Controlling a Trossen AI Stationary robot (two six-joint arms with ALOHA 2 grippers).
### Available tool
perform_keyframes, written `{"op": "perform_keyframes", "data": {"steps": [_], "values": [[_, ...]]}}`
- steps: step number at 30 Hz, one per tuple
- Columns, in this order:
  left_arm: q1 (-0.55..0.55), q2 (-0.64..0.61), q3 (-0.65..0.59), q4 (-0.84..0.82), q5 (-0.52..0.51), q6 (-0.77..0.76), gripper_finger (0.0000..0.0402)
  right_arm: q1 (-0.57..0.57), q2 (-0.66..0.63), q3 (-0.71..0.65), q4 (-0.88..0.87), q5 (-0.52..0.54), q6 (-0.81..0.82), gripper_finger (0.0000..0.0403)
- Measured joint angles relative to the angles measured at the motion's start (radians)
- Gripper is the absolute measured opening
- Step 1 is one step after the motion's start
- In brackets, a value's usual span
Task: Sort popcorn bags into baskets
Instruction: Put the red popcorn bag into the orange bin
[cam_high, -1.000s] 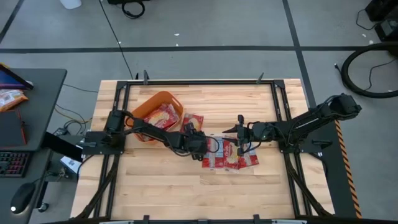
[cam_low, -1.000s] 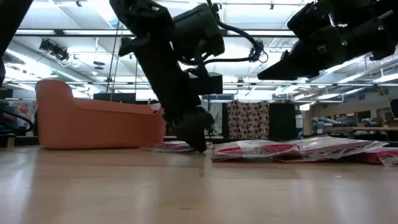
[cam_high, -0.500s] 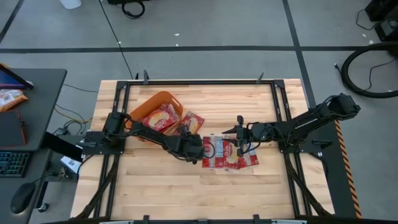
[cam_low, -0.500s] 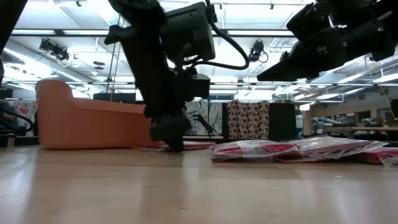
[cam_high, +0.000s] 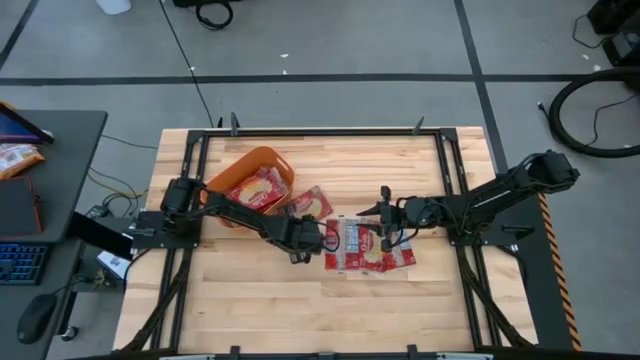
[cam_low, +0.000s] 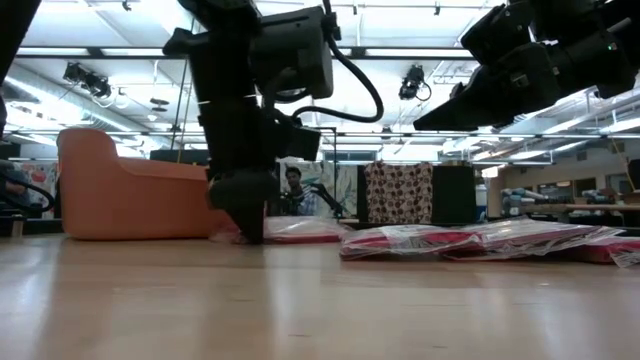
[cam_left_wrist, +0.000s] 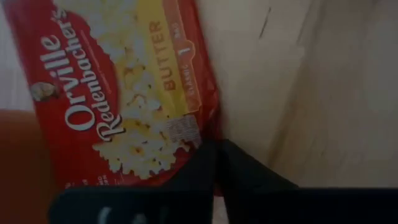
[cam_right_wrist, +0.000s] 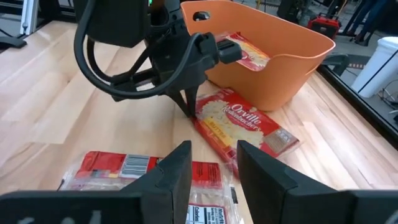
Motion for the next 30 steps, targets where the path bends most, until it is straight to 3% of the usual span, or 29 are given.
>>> {"op": "perform_keyframes", "data": {"steps": [7,18,30], "values": [[-0.022,-0.012,0.016,-0.029,-0.034,0.055,0.0005,0.001,0.000,0.000,-0.001,-0.003,0.008,0.0132],[-0.045,-0.023,0.186,-0.184,-0.127,0.141,0.0002,0.001,0.000,0.000,-0.004,-0.016,-0.001,0.0132],[-0.054,-0.026,0.401,-0.589,-0.205,0.106,0.0001,0.001,0.000,0.000,-0.009,-0.018,-0.003,0.0132]]}}
